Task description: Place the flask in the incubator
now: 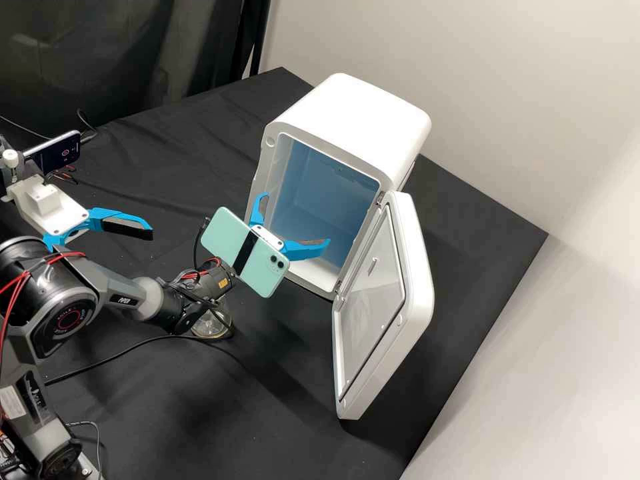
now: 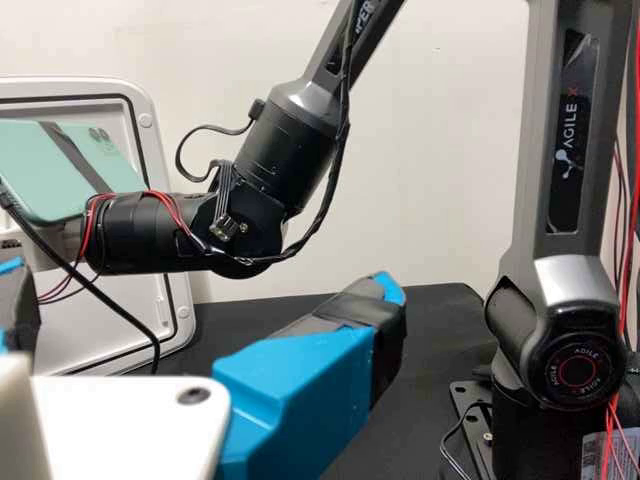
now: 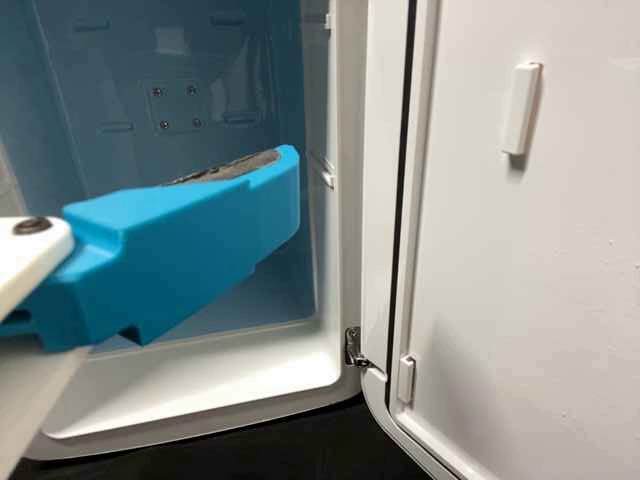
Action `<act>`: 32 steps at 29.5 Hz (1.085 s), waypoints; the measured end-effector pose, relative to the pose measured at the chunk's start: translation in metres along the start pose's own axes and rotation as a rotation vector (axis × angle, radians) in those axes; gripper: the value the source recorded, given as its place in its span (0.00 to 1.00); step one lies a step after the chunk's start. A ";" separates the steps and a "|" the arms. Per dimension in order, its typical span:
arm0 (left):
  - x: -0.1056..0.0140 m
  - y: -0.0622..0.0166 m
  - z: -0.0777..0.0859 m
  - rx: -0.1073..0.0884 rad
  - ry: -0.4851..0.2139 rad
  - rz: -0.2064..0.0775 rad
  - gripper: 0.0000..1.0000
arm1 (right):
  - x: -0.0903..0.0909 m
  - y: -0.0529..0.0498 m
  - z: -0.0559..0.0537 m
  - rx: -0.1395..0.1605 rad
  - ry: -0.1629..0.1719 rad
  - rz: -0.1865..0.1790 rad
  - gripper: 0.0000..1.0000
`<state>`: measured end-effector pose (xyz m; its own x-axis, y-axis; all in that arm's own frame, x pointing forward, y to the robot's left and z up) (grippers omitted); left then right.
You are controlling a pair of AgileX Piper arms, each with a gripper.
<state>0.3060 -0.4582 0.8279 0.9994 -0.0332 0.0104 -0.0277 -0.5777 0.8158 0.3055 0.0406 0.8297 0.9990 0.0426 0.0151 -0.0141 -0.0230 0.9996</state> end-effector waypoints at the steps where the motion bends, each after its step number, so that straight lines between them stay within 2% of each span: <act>1: 0.000 0.0000 0.000 0.000 0.000 0.000 1.00 | 0.000 0.000 0.000 0.000 0.000 0.000 1.00; 12: 0.000 -0.0005 0.000 0.000 0.000 -0.002 1.00 | 0.000 0.000 0.000 0.000 0.000 0.000 1.00; 16: -0.008 -0.0099 -0.002 0.001 0.007 -0.040 1.00 | 0.000 0.000 0.000 0.000 0.000 0.000 1.00; 21: -0.023 -0.0244 -0.006 -0.014 0.013 -0.104 1.00 | 0.000 0.000 0.000 0.000 0.000 0.000 1.00; 26: -0.041 -0.0365 -0.009 -0.028 0.023 -0.136 1.00 | 0.000 0.000 0.000 0.000 0.000 0.000 1.00; 32: -0.060 -0.0413 -0.012 -0.021 0.014 -0.150 1.00 | 0.000 0.000 0.000 0.000 0.000 0.000 1.00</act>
<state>0.2478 -0.4226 0.8005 0.9925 0.0640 -0.1044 0.1223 -0.5584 0.8205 0.3055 0.0406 0.8297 0.9990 0.0426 0.0151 -0.0141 -0.0230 0.9996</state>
